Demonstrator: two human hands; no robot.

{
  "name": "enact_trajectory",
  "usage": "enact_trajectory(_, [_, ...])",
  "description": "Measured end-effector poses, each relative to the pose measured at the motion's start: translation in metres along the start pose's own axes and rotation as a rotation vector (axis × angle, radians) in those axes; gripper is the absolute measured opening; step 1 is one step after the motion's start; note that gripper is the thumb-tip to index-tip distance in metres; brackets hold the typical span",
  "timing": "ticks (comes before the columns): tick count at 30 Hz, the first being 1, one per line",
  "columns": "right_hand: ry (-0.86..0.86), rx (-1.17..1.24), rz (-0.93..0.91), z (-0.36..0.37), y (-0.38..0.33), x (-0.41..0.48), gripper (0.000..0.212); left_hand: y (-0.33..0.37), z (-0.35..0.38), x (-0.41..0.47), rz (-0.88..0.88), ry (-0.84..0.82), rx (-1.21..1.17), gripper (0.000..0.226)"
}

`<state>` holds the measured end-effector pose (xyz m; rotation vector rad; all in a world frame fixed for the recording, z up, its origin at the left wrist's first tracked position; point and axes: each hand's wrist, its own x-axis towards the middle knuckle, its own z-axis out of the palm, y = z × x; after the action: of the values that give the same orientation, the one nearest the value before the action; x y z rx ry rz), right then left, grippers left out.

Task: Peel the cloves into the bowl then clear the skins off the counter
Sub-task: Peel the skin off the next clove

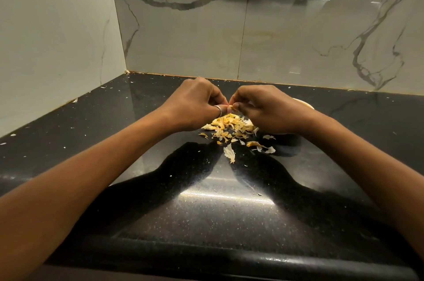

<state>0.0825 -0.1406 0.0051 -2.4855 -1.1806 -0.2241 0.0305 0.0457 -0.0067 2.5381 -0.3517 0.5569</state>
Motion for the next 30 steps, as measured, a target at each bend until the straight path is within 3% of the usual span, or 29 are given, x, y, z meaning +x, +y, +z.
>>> enact_trajectory(6, [0.086,0.003,-0.084,0.0036,0.0007,0.0014,0.022,-0.0004,0.0008,0.0,0.002,0.004,-0.003,0.013])
enact_trajectory(11, [0.179,0.081,-0.04,0.0023,0.0014,0.0025,0.024,0.0013,-0.0004,0.0013,-0.017,0.013,-0.159,0.014])
enact_trajectory(19, [0.165,0.169,0.01,0.0032,-0.0005,0.0017,0.014,-0.0012,0.0078,-0.0005,-0.066,-0.011,-0.271,0.014])
enact_trajectory(30, [0.02,0.341,0.092,-0.0031,-0.0054,-0.0025,0.013,-0.007,0.0023,0.0017,0.073,0.081,-0.276,0.032])
